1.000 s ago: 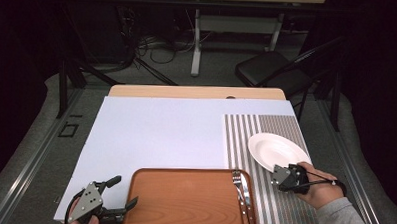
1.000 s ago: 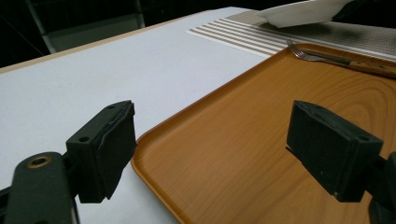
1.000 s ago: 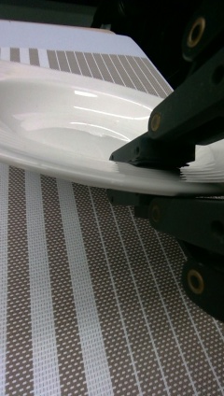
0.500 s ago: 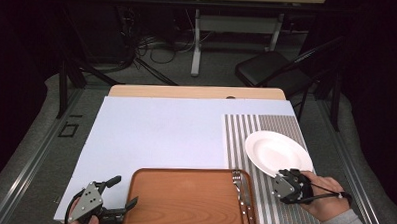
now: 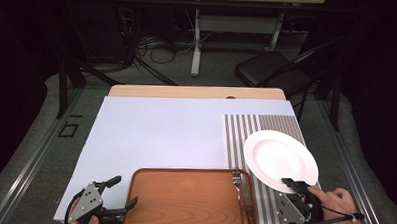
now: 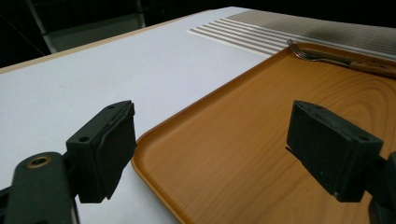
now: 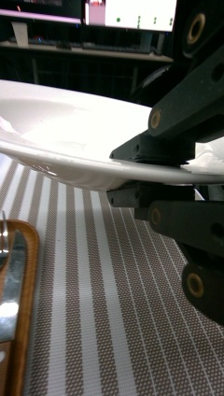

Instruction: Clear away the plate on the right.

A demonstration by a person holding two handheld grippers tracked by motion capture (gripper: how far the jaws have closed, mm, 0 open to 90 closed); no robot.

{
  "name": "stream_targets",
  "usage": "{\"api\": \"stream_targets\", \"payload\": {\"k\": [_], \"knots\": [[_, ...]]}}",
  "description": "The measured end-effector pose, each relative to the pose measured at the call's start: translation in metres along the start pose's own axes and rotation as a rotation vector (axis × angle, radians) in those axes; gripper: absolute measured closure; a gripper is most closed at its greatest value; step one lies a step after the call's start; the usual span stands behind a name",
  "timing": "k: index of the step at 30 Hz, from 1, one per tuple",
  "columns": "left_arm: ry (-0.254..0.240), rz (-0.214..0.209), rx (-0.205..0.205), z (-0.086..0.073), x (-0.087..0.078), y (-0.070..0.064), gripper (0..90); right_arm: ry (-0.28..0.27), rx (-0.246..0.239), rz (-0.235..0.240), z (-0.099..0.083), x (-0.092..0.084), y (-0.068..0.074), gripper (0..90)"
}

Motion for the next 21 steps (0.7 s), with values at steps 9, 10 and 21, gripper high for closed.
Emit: {"api": "stream_targets", "payload": {"k": [9,10,21], "knots": [[-0.003,-0.002,-0.003,0.0,0.0,0.0,15.6,-0.066,0.023,-0.035,0.016,-0.019,0.009,81.5],[-0.004,-0.002,-0.005,0.0,0.0,0.0,15.6,-0.072,0.018,-0.041,0.019,-0.02,0.009,81.6],[-0.003,0.001,-0.01,0.0,0.0,0.001,15.7,-0.161,0.005,-0.039,0.051,-0.034,0.022,81.5]]}}
Point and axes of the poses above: each handheld gripper's, and its own axes: x roughly forward along the jaws, z roughly out of its top, y roughly to its left, the point moved 8 cm from there along x, roughly forward along the jaws, and after that the axes turned 4 degrees about y, right-handed, at the moved point
